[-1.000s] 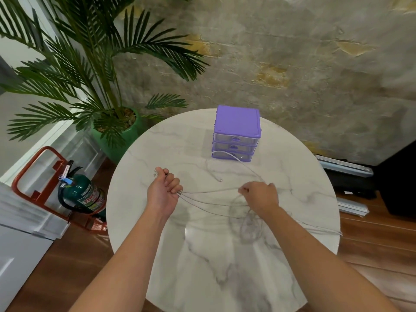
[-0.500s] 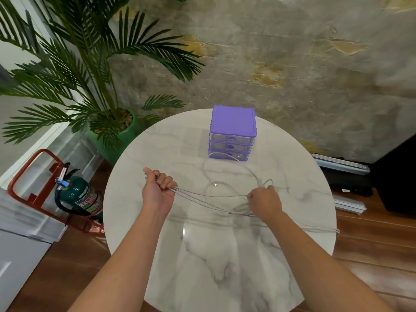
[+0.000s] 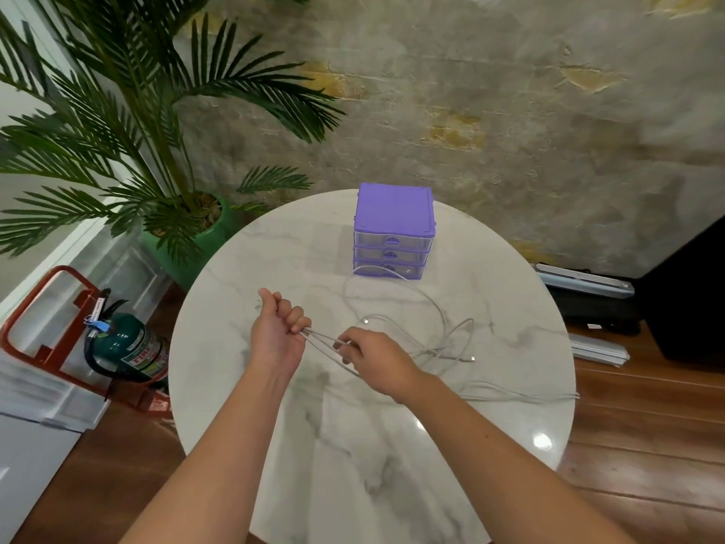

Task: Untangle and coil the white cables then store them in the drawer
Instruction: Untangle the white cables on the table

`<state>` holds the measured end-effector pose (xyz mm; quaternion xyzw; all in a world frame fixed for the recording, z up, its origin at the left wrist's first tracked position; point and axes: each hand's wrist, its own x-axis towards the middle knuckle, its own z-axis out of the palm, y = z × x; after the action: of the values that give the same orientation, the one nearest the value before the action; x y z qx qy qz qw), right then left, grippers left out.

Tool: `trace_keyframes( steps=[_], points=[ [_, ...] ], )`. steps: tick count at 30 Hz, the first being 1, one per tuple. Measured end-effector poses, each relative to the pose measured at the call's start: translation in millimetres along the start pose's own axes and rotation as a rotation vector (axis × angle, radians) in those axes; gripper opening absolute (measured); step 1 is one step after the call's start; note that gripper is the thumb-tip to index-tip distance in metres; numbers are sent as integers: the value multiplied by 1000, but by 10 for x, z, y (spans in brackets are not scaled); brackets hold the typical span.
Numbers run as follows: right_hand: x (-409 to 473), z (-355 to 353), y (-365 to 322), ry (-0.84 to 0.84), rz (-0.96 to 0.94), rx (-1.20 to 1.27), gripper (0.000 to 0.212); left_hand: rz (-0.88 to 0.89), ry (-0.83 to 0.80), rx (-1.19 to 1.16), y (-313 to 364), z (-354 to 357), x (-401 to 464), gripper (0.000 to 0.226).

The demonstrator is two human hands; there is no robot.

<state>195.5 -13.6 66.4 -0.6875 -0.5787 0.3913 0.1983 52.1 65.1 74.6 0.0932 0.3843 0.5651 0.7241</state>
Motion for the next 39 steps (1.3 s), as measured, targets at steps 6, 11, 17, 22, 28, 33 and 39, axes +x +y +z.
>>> trace_keyframes(
  steps=[6,11,17,22,28,33,39],
  points=[
    [-81,-1,84,36,37,117,32,-29,44,-160,26,-18,18,37],
    [-163,-97,202,69,146,-159,59,-27,80,-193,79,-27,28,38],
    [-74,-271,242,210,132,-312,67,16,62,-38,118,-63,54,38],
    [-112,-431,505,190,280,-403,69,98,130,102,246,-74,79,36],
    [-78,-426,451,178,284,2,52,179,30,857,180,18,-16,18],
    [-56,-390,348,170,200,84,39,148,-377,1422,-96,101,-87,22],
    [8,-339,248,209,162,100,36,108,-593,1711,-423,200,-226,46]
  ],
)
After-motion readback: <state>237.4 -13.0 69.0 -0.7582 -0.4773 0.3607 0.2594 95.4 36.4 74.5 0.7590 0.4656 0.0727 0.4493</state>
